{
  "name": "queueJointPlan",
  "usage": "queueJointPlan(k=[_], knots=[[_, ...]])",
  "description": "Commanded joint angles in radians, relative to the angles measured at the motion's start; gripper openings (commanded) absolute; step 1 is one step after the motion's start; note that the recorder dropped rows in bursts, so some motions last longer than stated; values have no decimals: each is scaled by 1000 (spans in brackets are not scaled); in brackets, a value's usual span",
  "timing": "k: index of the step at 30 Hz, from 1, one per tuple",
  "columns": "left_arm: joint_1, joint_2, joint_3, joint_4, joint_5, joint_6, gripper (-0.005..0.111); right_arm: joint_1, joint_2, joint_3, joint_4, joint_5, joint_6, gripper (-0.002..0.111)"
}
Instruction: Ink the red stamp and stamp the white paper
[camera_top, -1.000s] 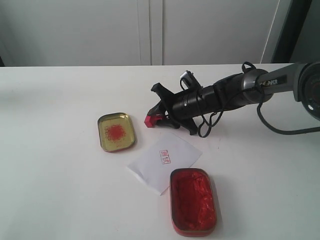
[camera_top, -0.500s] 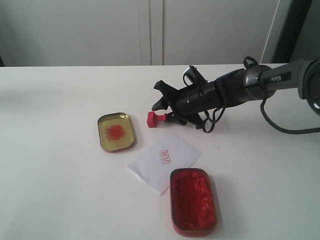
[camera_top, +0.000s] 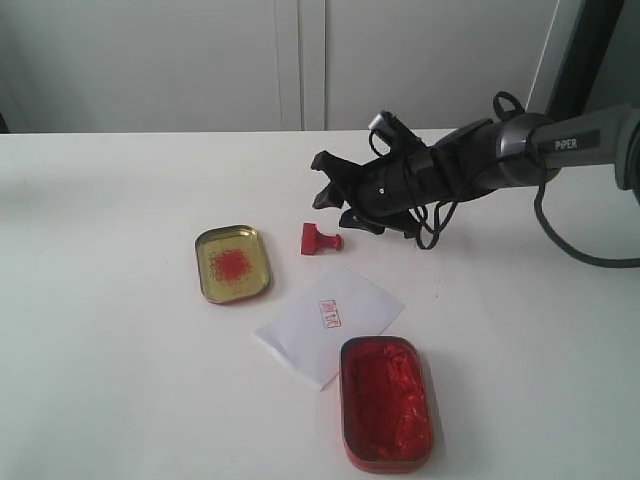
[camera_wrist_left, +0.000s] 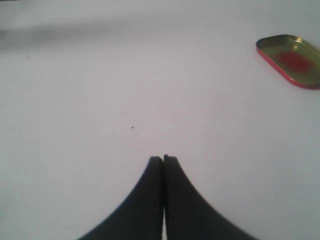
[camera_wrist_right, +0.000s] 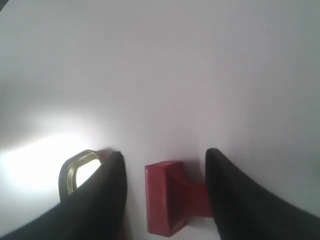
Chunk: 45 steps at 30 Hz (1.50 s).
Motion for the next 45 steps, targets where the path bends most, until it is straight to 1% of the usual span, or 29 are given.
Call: queueJointPlan(k=[1, 7, 14, 23, 26, 36, 41, 43, 45], knots=[[1, -4, 4, 0, -3, -2, 0, -12, -16, 6, -20, 9, -1, 44], [1, -4, 4, 0, -3, -2, 0, -12, -37, 6, -66, 34, 1, 22], [1, -4, 4, 0, -3, -2, 0, -12, -70, 6, -173, 80, 23, 0], [1, -4, 4, 0, -3, -2, 0, -12, -112, 6, -233, 141, 23, 0], [1, -4, 4, 0, -3, -2, 0, -12, -123, 6, -281, 162, 56, 0], [1, -4, 4, 0, -3, -2, 0, -12, -200, 6, -581, 272, 211, 0], [1, -4, 4, 0, -3, -2, 0, -12, -247, 6, -657, 333, 251, 0], [1, -4, 4, 0, -3, -2, 0, -12, -264, 6, -700, 347, 306, 0], [1, -4, 4, 0, -3, -2, 0, -12, -281, 6, -781, 368, 379, 0]])
